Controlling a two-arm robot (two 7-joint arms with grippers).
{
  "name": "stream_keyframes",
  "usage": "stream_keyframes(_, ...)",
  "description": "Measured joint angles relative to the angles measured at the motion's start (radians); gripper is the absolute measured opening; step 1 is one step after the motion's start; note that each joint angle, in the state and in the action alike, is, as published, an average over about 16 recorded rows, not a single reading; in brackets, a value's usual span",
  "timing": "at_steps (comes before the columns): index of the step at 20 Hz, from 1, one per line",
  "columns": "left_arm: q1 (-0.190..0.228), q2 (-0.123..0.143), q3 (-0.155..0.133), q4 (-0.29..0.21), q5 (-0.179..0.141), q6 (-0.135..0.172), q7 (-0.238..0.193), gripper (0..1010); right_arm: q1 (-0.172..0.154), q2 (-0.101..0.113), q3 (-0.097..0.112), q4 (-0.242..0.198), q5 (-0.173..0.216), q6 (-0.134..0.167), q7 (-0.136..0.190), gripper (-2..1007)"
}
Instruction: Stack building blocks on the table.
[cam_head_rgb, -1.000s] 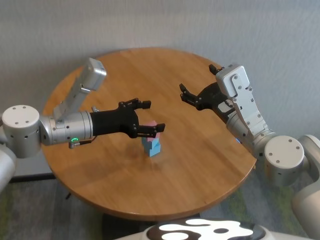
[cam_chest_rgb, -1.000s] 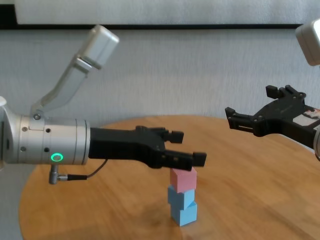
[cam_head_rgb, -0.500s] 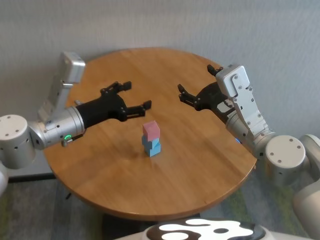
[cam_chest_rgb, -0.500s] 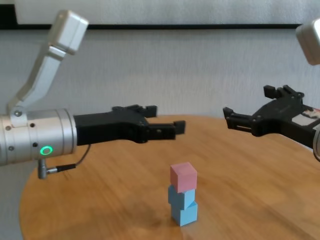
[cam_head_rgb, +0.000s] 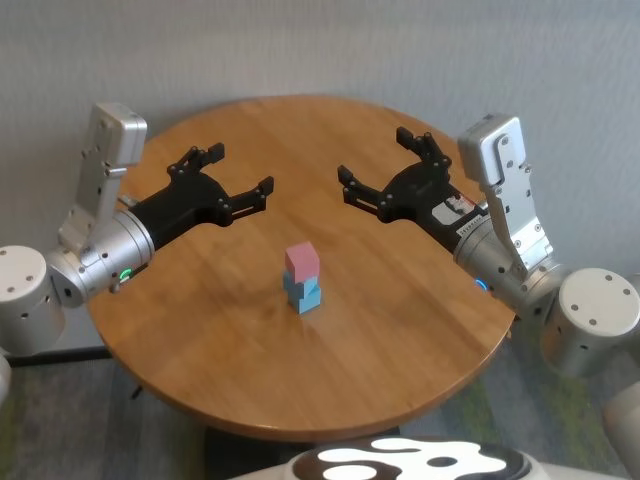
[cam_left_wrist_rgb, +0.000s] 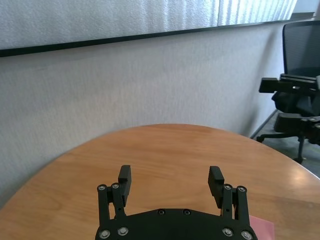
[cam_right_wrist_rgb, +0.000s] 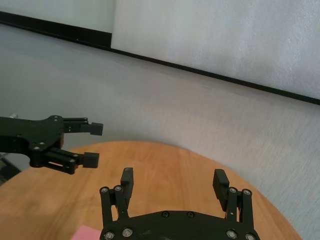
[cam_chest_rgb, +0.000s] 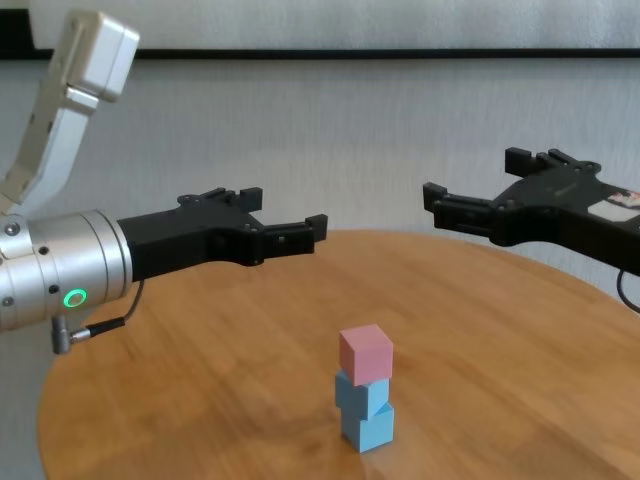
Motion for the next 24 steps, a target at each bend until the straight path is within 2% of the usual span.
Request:
stream_keyframes(4,0.023,0.000,-0.017,-0.030,0.040,-0.008,0.067,1000,-0.022,0.006,0.006,-0.042,0.044,0.025,0.017,1005)
stream_keyframes(9,0.048,-0.002,-0.038,-0.062,0.091,-0.021,0.144,1000,-0.050,0.013,0.007,-0.081,0.073,0.037,0.012,1005)
stream_keyframes(16,0.074,-0.015,-0.066,-0.081,0.145,-0.041,0.226,1000,-0.088,0.016,0.004,-0.113,0.083,0.001,-0.002,1005)
stream_keyframes(24,0.089,-0.040,-0.091,-0.076,0.191,-0.048,0.292,1000,-0.122,0.017,0.002,-0.140,0.089,-0.047,-0.008,1005)
